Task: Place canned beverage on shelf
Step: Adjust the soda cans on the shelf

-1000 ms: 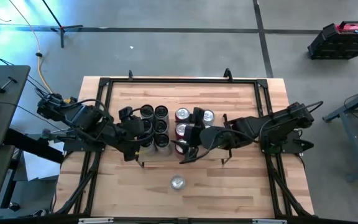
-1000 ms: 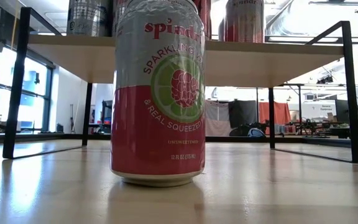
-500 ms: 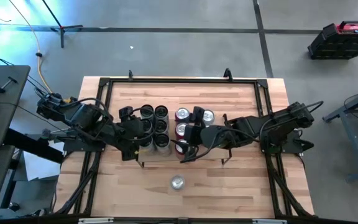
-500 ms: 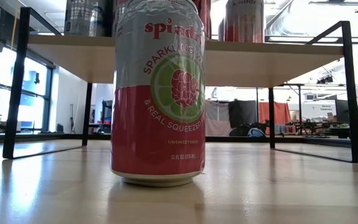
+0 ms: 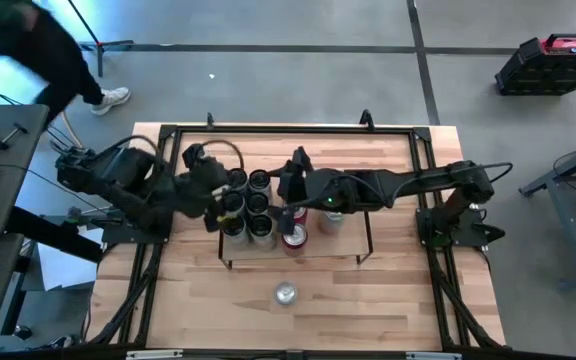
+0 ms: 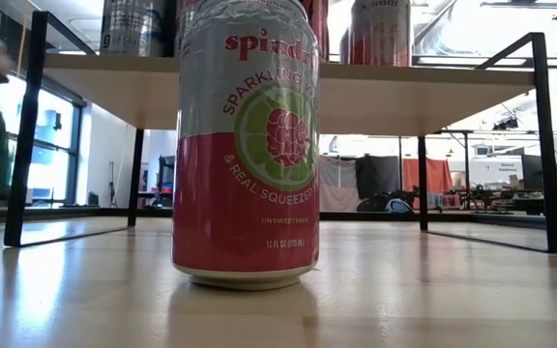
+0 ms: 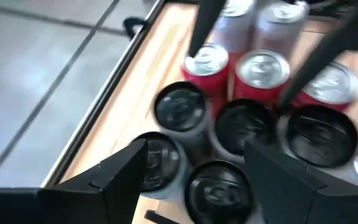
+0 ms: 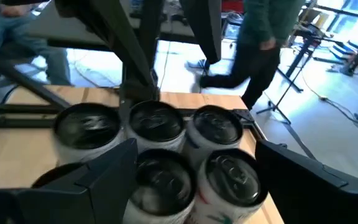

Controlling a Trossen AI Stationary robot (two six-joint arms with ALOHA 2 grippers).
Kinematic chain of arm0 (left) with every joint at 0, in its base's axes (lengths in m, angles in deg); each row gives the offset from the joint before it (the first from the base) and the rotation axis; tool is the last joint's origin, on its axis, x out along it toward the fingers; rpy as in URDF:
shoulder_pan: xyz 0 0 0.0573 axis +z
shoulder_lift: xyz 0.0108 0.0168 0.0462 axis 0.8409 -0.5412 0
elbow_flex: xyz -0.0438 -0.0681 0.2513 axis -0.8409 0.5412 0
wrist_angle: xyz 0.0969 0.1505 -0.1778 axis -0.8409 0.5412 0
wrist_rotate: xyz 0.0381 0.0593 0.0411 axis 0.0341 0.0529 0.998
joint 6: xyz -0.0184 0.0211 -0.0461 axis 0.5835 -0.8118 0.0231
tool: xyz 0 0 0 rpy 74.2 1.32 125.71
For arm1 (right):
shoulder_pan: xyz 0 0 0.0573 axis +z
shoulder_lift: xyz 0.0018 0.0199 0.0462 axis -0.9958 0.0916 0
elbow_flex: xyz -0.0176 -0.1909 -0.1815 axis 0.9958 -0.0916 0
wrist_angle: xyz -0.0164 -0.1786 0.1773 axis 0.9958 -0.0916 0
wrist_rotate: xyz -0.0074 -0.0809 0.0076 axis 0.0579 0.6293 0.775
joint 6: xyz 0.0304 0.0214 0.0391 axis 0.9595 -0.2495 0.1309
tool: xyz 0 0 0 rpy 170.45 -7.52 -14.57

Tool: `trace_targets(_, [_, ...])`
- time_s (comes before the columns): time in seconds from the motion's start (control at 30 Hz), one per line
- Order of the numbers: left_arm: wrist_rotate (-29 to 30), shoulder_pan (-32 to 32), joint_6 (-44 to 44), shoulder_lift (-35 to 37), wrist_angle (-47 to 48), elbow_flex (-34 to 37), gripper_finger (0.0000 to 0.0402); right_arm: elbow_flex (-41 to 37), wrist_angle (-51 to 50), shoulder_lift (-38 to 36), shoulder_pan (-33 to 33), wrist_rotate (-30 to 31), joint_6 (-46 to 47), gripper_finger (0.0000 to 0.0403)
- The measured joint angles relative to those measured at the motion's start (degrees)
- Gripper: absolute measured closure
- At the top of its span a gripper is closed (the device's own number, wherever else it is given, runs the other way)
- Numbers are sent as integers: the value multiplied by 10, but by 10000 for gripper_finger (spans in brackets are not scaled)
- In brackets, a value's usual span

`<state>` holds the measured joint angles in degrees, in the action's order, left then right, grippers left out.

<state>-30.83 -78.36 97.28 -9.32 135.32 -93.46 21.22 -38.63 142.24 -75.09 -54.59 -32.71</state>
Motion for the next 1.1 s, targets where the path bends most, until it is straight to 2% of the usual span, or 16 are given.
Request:
trace_targets(0.17, [-28, 38, 18, 0, 2, 18, 145, 0, 13, 10, -13, -28, -10, 92])
trace_targets(0.43, [-45, 43, 27, 0, -10, 23, 145, 0, -21, 22, -27, -49, 9, 92])
trace_targets(1.1, [-56, 42, 59, 0, -9, 23, 145, 0, -48, 1, -26, -19, 7, 92])
